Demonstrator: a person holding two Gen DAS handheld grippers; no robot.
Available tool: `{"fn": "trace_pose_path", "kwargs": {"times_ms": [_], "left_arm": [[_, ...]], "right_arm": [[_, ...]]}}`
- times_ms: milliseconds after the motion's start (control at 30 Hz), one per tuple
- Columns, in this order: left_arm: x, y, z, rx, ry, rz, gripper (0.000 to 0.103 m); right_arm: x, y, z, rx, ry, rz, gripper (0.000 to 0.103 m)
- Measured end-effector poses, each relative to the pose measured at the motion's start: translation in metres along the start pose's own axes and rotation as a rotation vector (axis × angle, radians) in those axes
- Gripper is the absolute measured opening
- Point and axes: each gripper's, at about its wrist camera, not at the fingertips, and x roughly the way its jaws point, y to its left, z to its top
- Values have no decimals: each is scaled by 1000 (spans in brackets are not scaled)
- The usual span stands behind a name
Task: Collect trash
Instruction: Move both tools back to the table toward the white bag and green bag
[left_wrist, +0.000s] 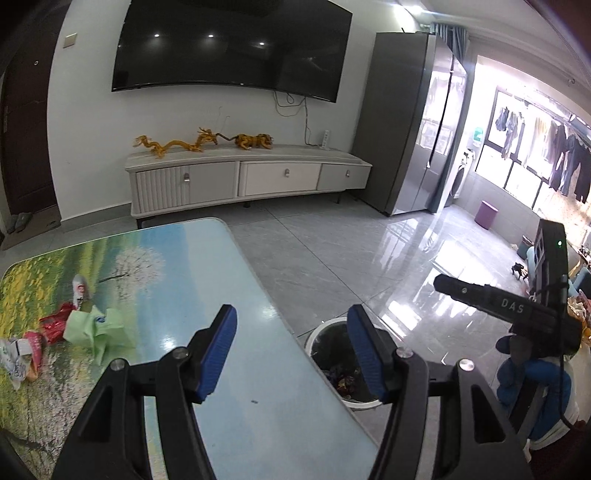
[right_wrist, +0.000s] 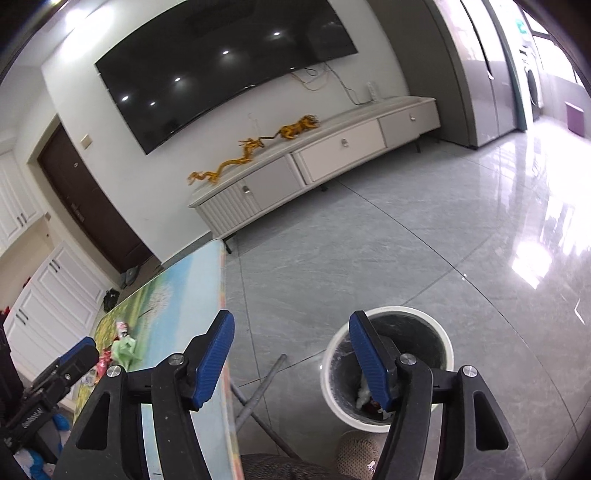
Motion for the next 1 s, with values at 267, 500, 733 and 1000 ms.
{"fn": "trace_pose_path", "kwargs": {"times_ms": [267, 500, 733, 1000], "left_arm": [[-45, 83, -29, -99, -74, 144, 76], [-75, 159, -59, -179, -100, 267, 77], [-92, 217, -84, -191, -94, 403, 85], [-75, 255, -82, -129, -49, 454, 88]], "right_arm": [[3, 72, -2, -125, 2, 47, 72], [26, 126, -6, -228, 39, 86, 78], [69, 177, -22, -332, 122, 148, 82], [131, 228, -44, -452, 242, 236, 86]]}}
